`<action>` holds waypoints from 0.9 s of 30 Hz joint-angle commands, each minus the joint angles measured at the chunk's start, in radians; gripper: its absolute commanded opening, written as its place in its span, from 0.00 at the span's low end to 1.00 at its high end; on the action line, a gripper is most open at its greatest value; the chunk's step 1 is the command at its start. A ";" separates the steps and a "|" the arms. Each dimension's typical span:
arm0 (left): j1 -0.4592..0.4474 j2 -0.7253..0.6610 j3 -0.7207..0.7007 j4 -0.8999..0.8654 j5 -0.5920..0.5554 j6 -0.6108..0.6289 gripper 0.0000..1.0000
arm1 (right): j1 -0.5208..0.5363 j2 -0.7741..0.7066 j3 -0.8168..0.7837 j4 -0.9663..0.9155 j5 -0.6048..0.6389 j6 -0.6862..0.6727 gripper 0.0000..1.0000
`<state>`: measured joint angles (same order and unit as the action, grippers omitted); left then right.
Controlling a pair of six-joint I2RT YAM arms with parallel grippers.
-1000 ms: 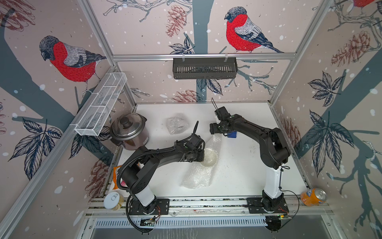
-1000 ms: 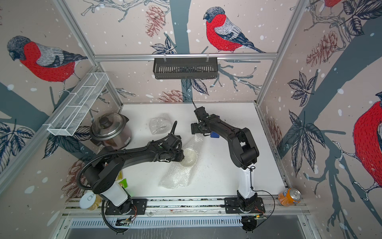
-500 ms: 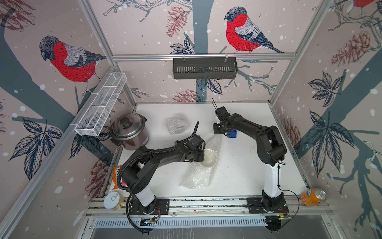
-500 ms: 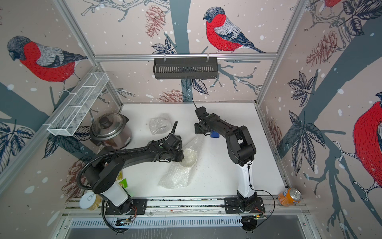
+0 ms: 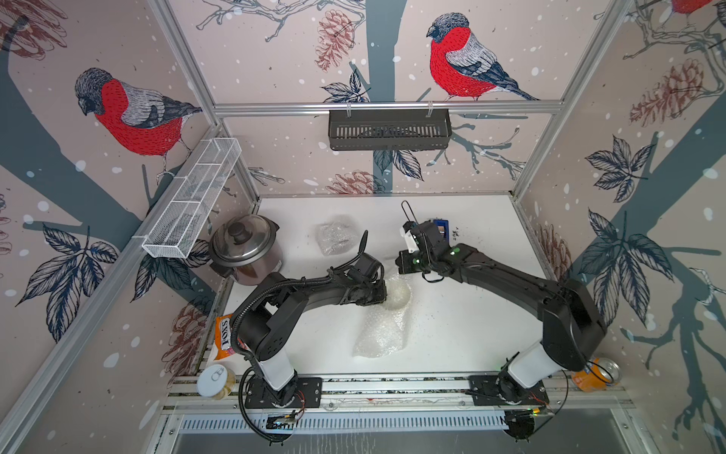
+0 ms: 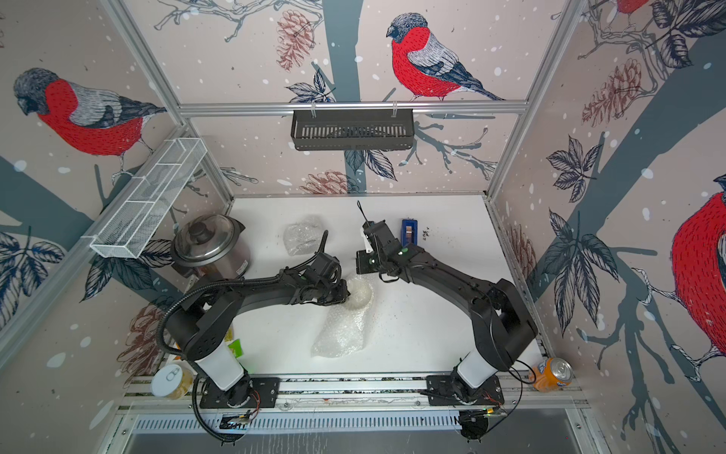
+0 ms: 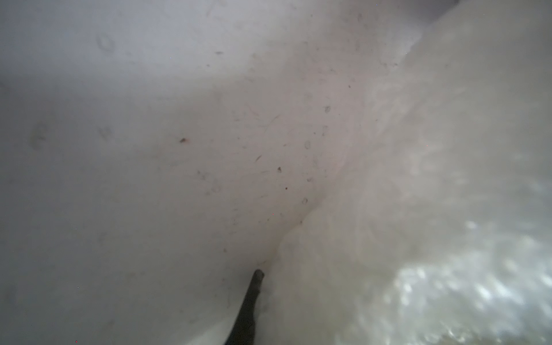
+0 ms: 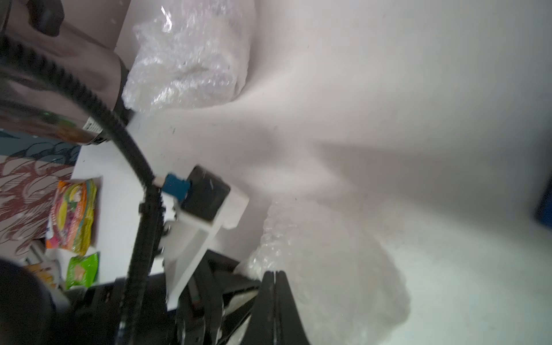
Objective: Wrap bowls in bubble wrap
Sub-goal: Wrap the bowl in bubble wrap.
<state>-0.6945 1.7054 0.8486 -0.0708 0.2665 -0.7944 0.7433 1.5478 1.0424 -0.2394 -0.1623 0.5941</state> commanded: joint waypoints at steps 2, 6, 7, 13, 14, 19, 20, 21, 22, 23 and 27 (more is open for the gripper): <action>0.006 -0.010 -0.015 0.002 -0.036 -0.093 0.07 | 0.064 -0.038 -0.118 0.179 -0.032 0.169 0.00; 0.007 -0.017 -0.022 0.003 -0.053 -0.125 0.05 | 0.117 -0.080 -0.181 0.181 0.004 0.216 0.00; 0.007 -0.017 -0.023 -0.001 -0.059 -0.130 0.05 | 0.123 -0.093 -0.195 0.183 0.001 0.226 0.00; 0.004 -0.021 -0.023 0.002 -0.069 -0.156 0.05 | 0.126 -0.035 -0.214 0.135 -0.029 0.221 0.00; 0.003 -0.022 -0.022 -0.001 -0.076 -0.161 0.04 | 0.126 -0.012 -0.212 0.137 -0.047 0.216 0.00; -0.006 -0.053 -0.038 0.022 -0.089 -0.202 0.04 | 0.136 0.098 -0.146 0.096 -0.058 0.197 0.00; -0.007 -0.060 -0.043 0.024 -0.089 -0.215 0.04 | 0.131 0.114 -0.136 0.078 -0.044 0.191 0.00; -0.005 -0.064 -0.045 0.023 -0.087 -0.219 0.06 | 0.122 0.124 -0.138 0.079 -0.044 0.189 0.00; -0.007 -0.067 -0.046 0.021 -0.085 -0.221 0.08 | 0.111 0.129 -0.143 0.084 -0.048 0.187 0.00; -0.007 -0.071 -0.048 0.022 -0.084 -0.225 0.10 | 0.098 0.137 -0.143 0.085 -0.056 0.182 0.00; -0.007 -0.079 -0.051 0.011 -0.073 -0.229 0.22 | 0.069 0.157 -0.124 0.057 -0.066 0.141 0.00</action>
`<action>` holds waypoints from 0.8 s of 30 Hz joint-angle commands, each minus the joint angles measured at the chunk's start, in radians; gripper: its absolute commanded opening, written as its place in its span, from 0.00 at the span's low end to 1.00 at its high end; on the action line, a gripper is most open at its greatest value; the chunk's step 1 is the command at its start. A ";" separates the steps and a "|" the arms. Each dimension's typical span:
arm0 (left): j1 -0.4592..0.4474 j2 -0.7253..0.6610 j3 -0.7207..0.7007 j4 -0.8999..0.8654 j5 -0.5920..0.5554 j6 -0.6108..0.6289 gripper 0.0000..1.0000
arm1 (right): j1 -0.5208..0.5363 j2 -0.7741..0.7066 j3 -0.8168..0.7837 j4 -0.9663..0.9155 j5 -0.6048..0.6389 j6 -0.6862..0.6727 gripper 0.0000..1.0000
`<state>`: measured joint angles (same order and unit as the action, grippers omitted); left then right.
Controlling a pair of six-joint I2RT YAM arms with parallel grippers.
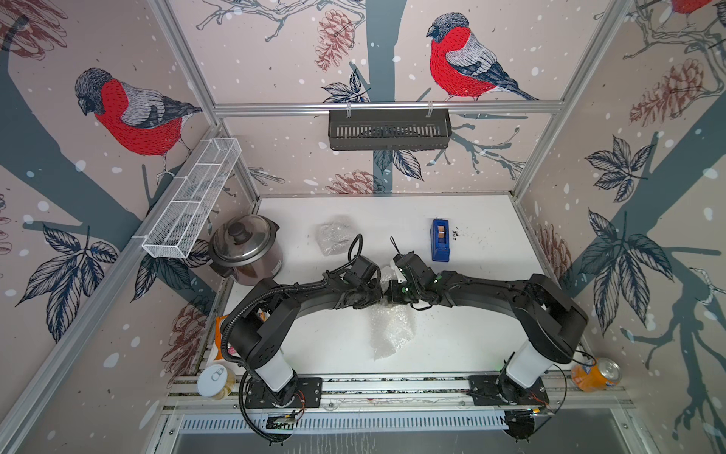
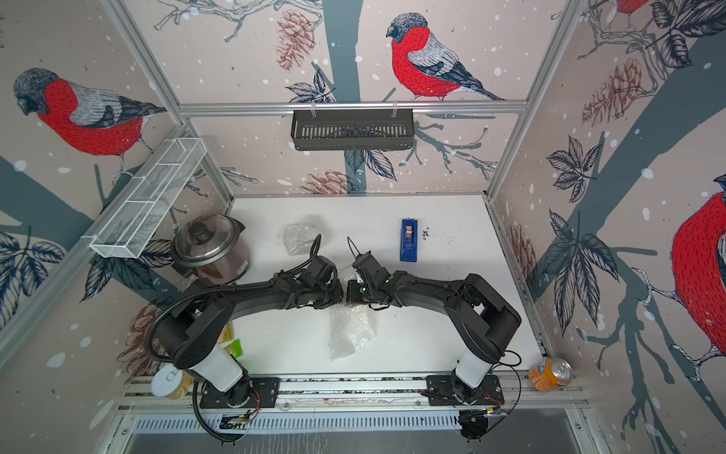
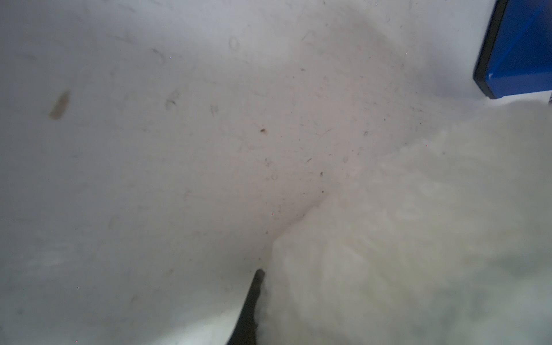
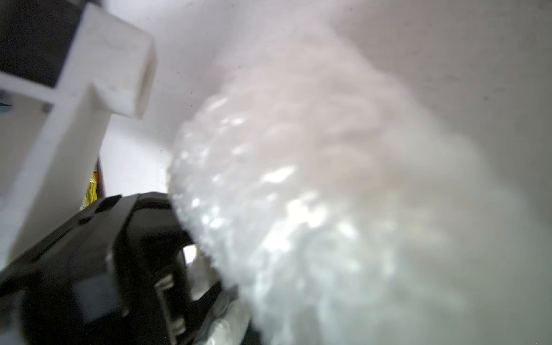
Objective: Wrap bowls in bubble wrap
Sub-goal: Wrap the bowl in bubble wrap.
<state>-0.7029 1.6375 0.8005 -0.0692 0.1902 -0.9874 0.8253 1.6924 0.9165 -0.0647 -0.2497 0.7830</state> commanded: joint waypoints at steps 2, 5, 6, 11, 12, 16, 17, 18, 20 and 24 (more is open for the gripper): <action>0.005 -0.024 -0.004 -0.005 0.002 -0.036 0.32 | -0.024 0.007 0.002 -0.118 0.013 -0.062 0.00; 0.017 -0.061 -0.010 -0.029 0.008 -0.030 0.44 | -0.042 -0.005 0.005 -0.119 0.000 -0.084 0.00; 0.023 -0.081 -0.014 -0.037 0.008 -0.027 0.48 | -0.047 -0.006 0.005 -0.117 -0.009 -0.092 0.00; 0.063 -0.145 -0.002 -0.096 0.027 0.037 0.61 | -0.064 0.002 0.029 -0.093 -0.056 -0.143 0.00; 0.073 -0.156 0.005 -0.104 0.034 0.063 0.63 | -0.067 0.008 0.038 -0.089 -0.066 -0.151 0.00; 0.111 -0.171 0.028 -0.076 0.065 0.148 0.73 | -0.079 0.028 0.073 -0.074 -0.108 -0.193 0.00; 0.116 -0.161 0.039 -0.062 0.079 0.169 0.75 | -0.084 0.032 0.081 -0.072 -0.116 -0.199 0.00; 0.115 -0.145 0.053 -0.060 0.076 0.186 0.76 | -0.091 0.037 0.089 -0.073 -0.126 -0.202 0.00; 0.120 -0.107 0.072 -0.032 0.100 0.204 0.77 | -0.102 0.050 0.101 -0.082 -0.138 -0.207 0.00; 0.122 -0.049 0.081 0.051 0.133 0.213 0.77 | -0.103 0.062 0.111 -0.106 -0.144 -0.224 0.00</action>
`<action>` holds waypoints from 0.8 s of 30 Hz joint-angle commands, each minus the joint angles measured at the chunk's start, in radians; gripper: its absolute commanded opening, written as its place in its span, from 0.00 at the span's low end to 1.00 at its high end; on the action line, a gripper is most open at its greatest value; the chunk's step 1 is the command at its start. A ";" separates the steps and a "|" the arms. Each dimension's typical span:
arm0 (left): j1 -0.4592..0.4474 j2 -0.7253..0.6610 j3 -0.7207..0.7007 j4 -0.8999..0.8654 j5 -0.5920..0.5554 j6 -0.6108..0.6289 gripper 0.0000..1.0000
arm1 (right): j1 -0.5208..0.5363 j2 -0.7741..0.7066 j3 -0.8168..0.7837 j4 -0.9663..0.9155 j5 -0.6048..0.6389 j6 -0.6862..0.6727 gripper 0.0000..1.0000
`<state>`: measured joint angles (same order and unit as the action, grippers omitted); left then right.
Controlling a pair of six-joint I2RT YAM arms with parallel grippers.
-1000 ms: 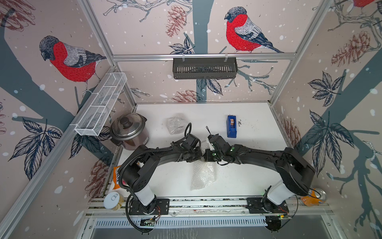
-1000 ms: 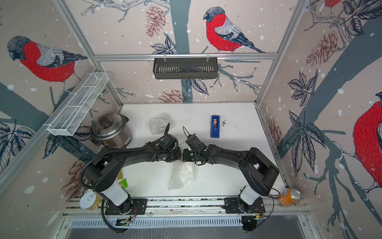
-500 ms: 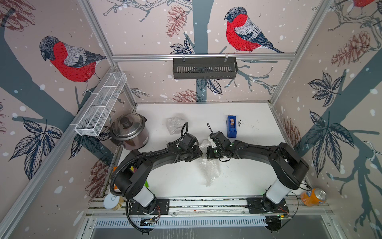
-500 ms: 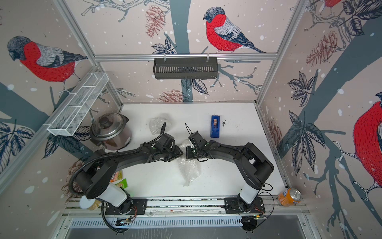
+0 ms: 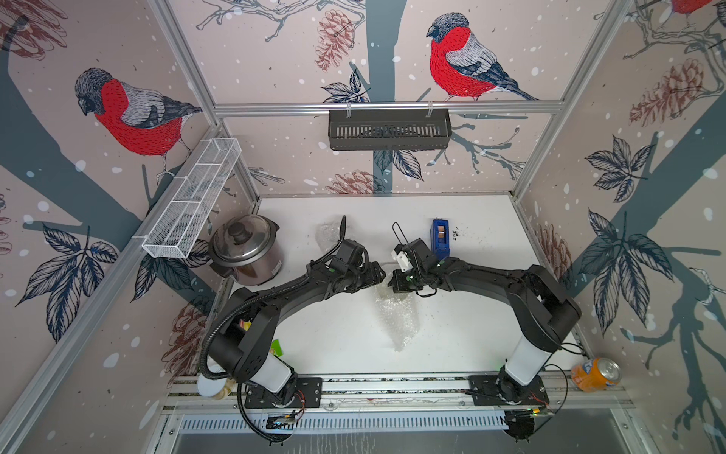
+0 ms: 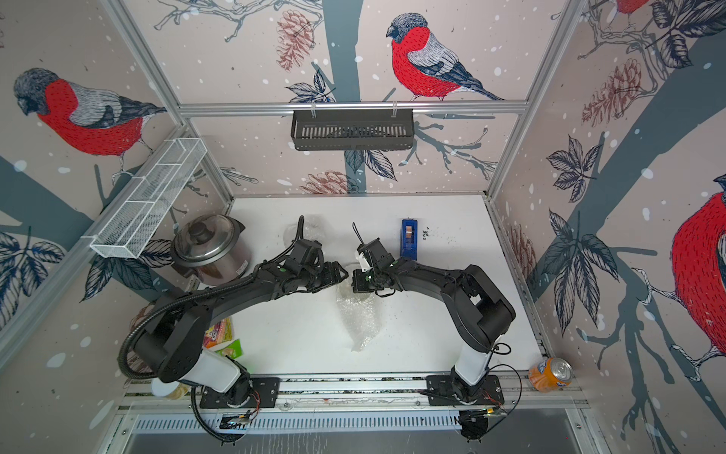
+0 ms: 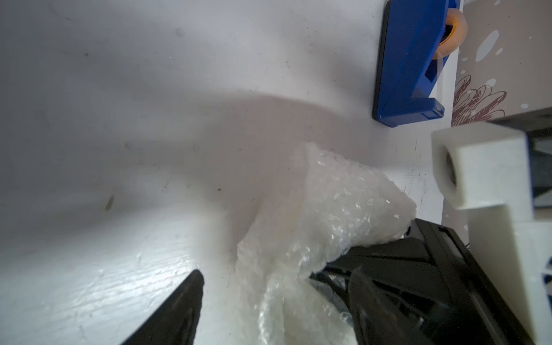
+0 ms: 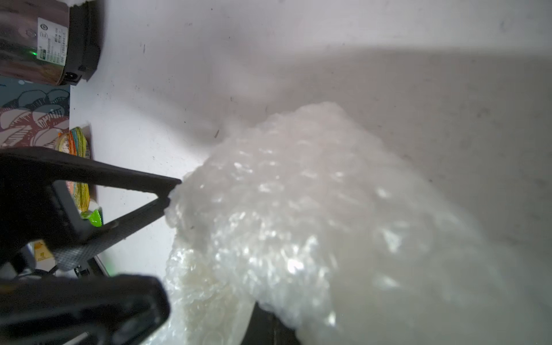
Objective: Wrap bowls in bubble wrap
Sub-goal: Wrap the bowl in bubble wrap.
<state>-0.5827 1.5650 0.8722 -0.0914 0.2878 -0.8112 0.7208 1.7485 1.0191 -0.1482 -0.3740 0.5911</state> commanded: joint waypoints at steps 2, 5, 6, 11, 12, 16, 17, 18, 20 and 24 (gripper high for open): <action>0.001 0.051 0.022 0.088 0.039 0.047 0.76 | 0.002 0.006 0.004 -0.028 -0.023 -0.038 0.00; 0.001 0.073 0.031 0.098 0.032 0.056 0.75 | 0.003 0.002 -0.007 -0.034 -0.025 -0.044 0.00; 0.003 0.076 0.028 0.112 0.039 0.056 0.75 | 0.004 0.000 -0.011 -0.035 -0.025 -0.046 0.00; 0.002 0.125 0.036 0.132 0.044 0.058 0.59 | 0.005 0.009 -0.008 -0.042 -0.019 -0.049 0.00; 0.001 0.139 0.039 0.135 0.049 0.060 0.53 | 0.005 0.005 -0.006 -0.042 -0.012 -0.048 0.00; 0.002 0.170 0.029 0.148 0.059 0.051 0.40 | 0.006 -0.030 -0.002 -0.039 0.023 -0.031 0.00; 0.002 0.171 0.022 0.152 0.057 0.048 0.39 | 0.008 -0.040 -0.002 -0.042 0.031 -0.025 0.02; 0.002 0.169 0.018 0.155 0.054 0.047 0.38 | 0.009 -0.049 0.001 -0.046 0.036 -0.023 0.04; 0.002 0.166 0.014 0.154 0.043 0.044 0.34 | 0.017 -0.068 0.010 -0.069 0.071 -0.020 0.20; 0.001 0.151 0.002 0.140 0.002 0.035 0.27 | 0.049 -0.162 0.015 -0.127 0.198 -0.008 0.48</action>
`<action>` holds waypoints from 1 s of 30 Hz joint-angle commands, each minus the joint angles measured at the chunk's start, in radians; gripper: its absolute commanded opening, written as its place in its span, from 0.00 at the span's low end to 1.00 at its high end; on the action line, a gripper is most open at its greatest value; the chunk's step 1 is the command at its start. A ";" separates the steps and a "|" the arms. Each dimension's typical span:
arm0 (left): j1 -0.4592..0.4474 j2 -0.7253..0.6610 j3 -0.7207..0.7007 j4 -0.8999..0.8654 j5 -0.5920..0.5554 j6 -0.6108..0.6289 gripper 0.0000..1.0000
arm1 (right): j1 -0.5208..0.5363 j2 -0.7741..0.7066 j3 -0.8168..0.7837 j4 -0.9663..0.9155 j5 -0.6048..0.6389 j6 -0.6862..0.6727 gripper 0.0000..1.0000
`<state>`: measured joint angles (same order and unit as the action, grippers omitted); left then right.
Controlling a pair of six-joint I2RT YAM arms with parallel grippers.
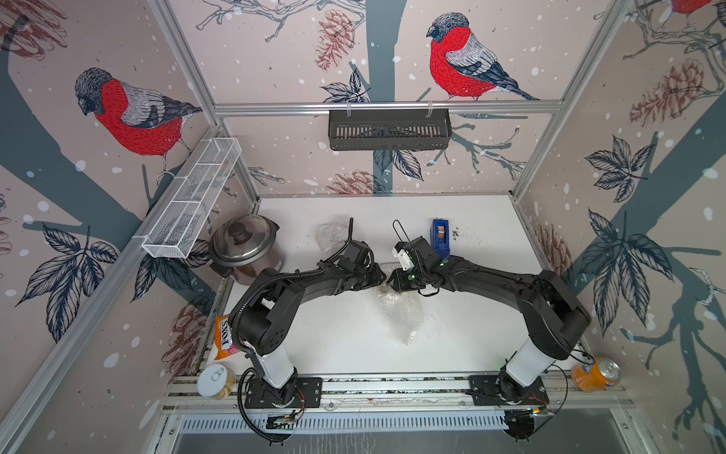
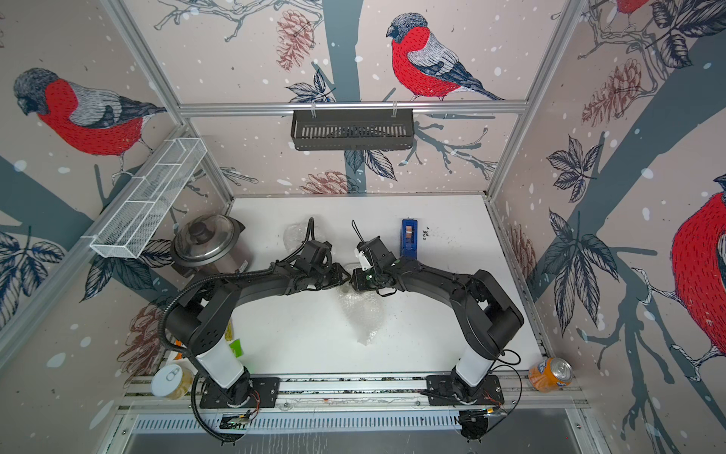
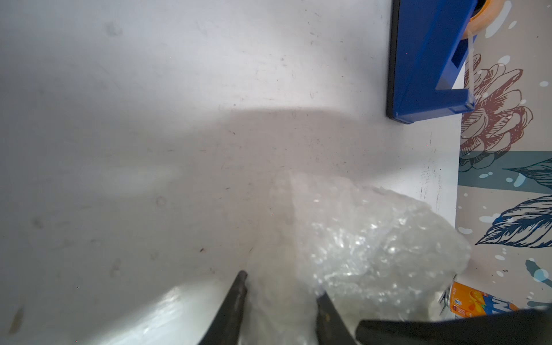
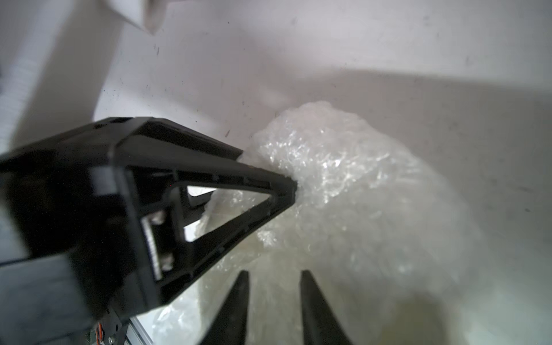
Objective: Wrap bowls in bubble wrap
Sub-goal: Wrap the bowl in bubble wrap.
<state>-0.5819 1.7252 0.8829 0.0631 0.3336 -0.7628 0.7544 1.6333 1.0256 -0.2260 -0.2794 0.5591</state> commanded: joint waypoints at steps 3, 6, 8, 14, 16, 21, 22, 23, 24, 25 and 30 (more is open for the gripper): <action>0.001 -0.022 -0.022 -0.013 -0.054 -0.019 0.24 | 0.041 -0.136 -0.004 -0.102 0.199 0.058 0.59; 0.000 -0.047 -0.033 -0.025 -0.083 -0.029 0.22 | 0.075 -0.236 -0.043 -0.164 0.293 0.113 0.77; -0.001 -0.074 -0.040 -0.039 -0.120 -0.037 0.21 | 0.101 -0.314 -0.089 -0.191 0.342 0.158 0.82; -0.007 -0.135 -0.051 -0.082 -0.208 -0.052 0.19 | 0.191 -0.520 -0.260 -0.197 0.357 0.321 0.90; -0.013 -0.132 -0.051 -0.092 -0.223 -0.055 0.19 | 0.241 -0.552 -0.308 -0.170 0.347 0.367 0.92; -0.018 -0.109 -0.053 -0.097 -0.230 -0.068 0.17 | 0.274 -0.541 -0.427 -0.104 0.316 0.443 0.89; -0.021 -0.106 -0.053 -0.099 -0.233 -0.070 0.16 | 0.269 -0.537 -0.444 -0.092 0.317 0.448 0.86; -0.021 -0.106 -0.053 -0.102 -0.237 -0.070 0.16 | 0.264 -0.534 -0.453 -0.083 0.316 0.447 0.83; -0.021 -0.105 -0.053 -0.103 -0.238 -0.070 0.16 | 0.258 -0.530 -0.459 -0.077 0.319 0.441 0.80; -0.021 -0.108 -0.054 -0.104 -0.240 -0.069 0.16 | 0.251 -0.525 -0.461 -0.074 0.322 0.434 0.75; -0.022 -0.107 -0.045 -0.119 -0.246 -0.057 0.16 | 0.216 -0.486 -0.445 -0.084 0.334 0.381 0.62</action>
<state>-0.6033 1.6161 0.8318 -0.0410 0.1047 -0.8200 0.9775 1.1351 0.5694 -0.3279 0.0330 0.9684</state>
